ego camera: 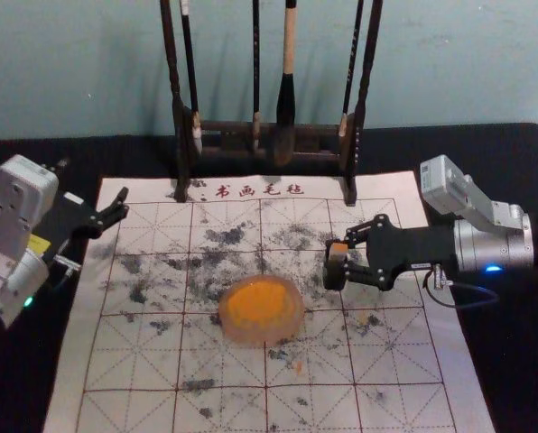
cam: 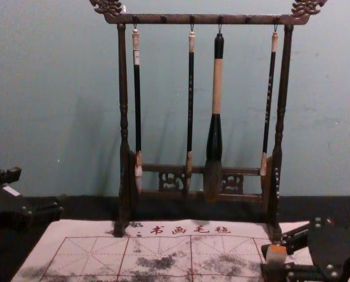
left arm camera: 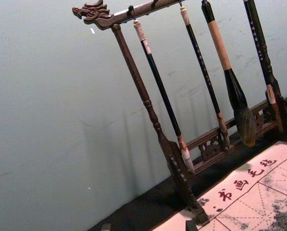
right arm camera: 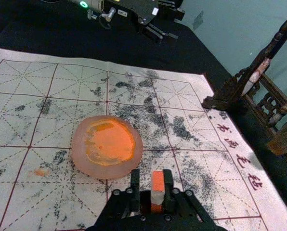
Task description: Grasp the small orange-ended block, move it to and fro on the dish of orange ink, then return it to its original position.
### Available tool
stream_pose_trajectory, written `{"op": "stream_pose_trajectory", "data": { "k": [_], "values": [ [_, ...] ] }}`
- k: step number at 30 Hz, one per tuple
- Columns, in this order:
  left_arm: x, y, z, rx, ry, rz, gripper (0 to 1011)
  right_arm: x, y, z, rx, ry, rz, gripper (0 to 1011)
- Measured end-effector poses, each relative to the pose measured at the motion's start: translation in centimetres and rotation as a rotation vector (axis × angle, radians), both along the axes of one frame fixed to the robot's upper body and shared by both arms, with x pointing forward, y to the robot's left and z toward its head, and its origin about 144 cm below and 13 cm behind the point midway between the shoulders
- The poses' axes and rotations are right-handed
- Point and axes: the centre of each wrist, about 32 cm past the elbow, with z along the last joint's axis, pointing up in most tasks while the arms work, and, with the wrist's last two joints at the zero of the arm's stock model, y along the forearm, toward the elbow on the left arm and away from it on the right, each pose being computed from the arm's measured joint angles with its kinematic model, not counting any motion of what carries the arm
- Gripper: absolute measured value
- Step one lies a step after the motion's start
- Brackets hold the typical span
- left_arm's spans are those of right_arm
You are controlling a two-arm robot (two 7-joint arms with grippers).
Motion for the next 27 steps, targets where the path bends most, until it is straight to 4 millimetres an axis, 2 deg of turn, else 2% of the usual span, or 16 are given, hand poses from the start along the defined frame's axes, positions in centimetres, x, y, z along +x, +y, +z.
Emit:
{"op": "stream_pose_trajectory", "data": {
  "k": [4,5,9,11,12,20,25,27],
  "values": [
    [0.00,0.00,0.00,0.000,0.000,0.000,1001,-0.01,-0.01,0.00,0.000,0.001,0.000,400],
    [0.00,0.00,0.00,0.000,0.000,0.000,1001,-0.01,-0.01,0.00,0.000,0.001,0.000,465],
    [0.00,0.00,0.00,0.000,0.000,0.000,1001,-0.01,-0.01,0.00,0.000,0.001,0.000,536],
    [0.00,0.00,0.00,0.000,0.000,0.000,1001,-0.02,-0.02,0.01,0.000,0.001,0.000,648],
    [0.00,0.00,0.00,0.000,0.000,0.000,1001,-0.02,-0.02,0.01,0.000,0.001,0.000,648],
    [0.00,0.00,0.00,0.000,0.000,0.000,1001,-0.02,-0.02,0.02,0.001,0.001,0.000,907],
    [0.00,0.00,0.00,0.000,0.000,0.000,1001,-0.22,0.17,0.47,0.043,-0.022,-0.019,1002],
    [0.00,0.00,0.00,0.000,0.000,0.000,1001,-0.39,0.23,0.64,0.060,-0.034,-0.034,1002]
  ]
}}
